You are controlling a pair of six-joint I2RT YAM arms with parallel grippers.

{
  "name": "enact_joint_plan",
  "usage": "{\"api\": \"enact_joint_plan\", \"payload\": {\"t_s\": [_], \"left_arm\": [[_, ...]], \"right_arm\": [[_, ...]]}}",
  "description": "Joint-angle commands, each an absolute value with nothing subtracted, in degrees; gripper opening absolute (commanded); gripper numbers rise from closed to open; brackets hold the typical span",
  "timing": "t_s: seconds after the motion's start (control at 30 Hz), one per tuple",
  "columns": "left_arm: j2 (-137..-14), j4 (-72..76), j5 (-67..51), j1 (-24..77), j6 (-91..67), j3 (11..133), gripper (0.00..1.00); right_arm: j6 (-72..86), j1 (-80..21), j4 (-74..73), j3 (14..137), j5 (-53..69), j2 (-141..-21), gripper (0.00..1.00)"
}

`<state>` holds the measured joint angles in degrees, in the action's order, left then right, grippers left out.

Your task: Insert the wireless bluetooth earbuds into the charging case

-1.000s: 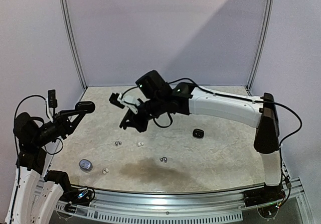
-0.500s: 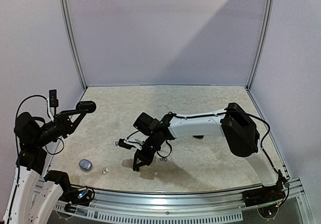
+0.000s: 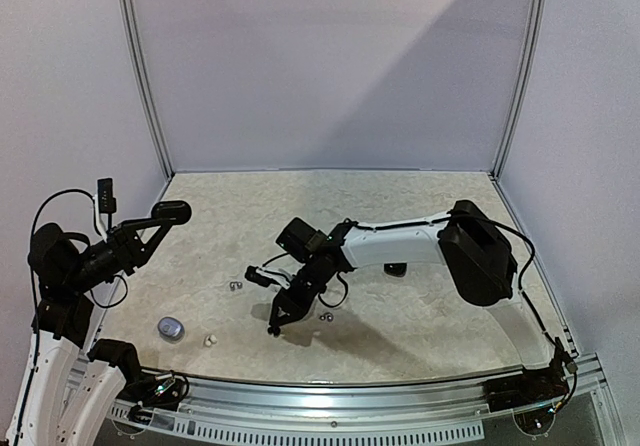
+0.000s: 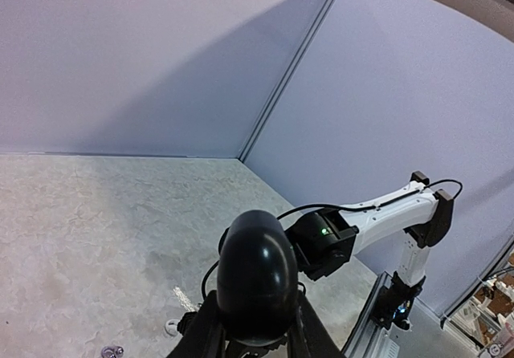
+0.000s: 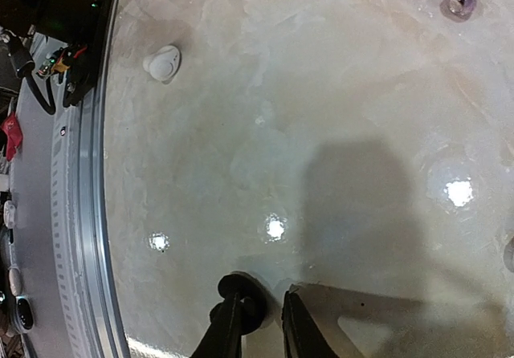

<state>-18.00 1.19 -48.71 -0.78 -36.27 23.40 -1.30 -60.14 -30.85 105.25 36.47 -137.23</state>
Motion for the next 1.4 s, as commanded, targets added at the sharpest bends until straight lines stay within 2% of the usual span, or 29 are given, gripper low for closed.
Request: {"api": "enact_joint_plan", "payload": {"t_s": [0.0,0.23,0.3,0.4,0.43,0.47,0.6,0.73,1.1,1.37], "left_arm": [[-17.93,0.47,-48.42,-0.2,-36.05,22.67,0.0],[-17.87,0.88,-48.91,0.81,-35.18,22.71,0.0],[-17.91,1.04,-50.36,1.04,-32.89,23.4,0.0],[-17.64,0.22,-53.57,1.59,-25.95,25.37,0.0],[-17.53,0.18,-54.75,1.78,-23.81,25.81,0.0],[-17.44,-0.83,-55.93,1.98,-21.77,26.11,0.0],[-17.18,-6.57,-58.26,3.53,-15.02,26.95,0.0],[-17.08,-9.03,-61.26,6.13,-9.67,27.76,0.0],[-17.44,-12.68,-62.03,10.29,-4.64,29.35,0.0],[-17.55,-13.34,-62.81,11.32,-2.0,29.52,0.0]], "right_arm": [[-1.26,-59.27,-31.04,105.46,35.31,-138.81,0.21],[-2.99,-59.05,-32.46,107.64,33.95,-135.88,0.34],[-3.75,-58.98,-32.14,108.01,31.82,-133.31,0.42],[-5.11,-59.02,-27.52,107.0,29.91,-126.32,0.74],[-5.25,-58.98,-25.03,106.16,29.56,-124.33,0.94],[-5.01,-59.04,-21.61,104.71,29.2,-121.09,0.98],[-2.51,-60.35,-4.16,98.9,28.43,-113.12,0.99],[-2.67,-63.31,4.12,99.5,27.88,-110.88,0.99],[-7.18,-67.52,1.83,107.7,33.28,-117.22,0.99],[-8.46,-67.97,-2.9,111.84,28.14,-120.49,0.98]]}}
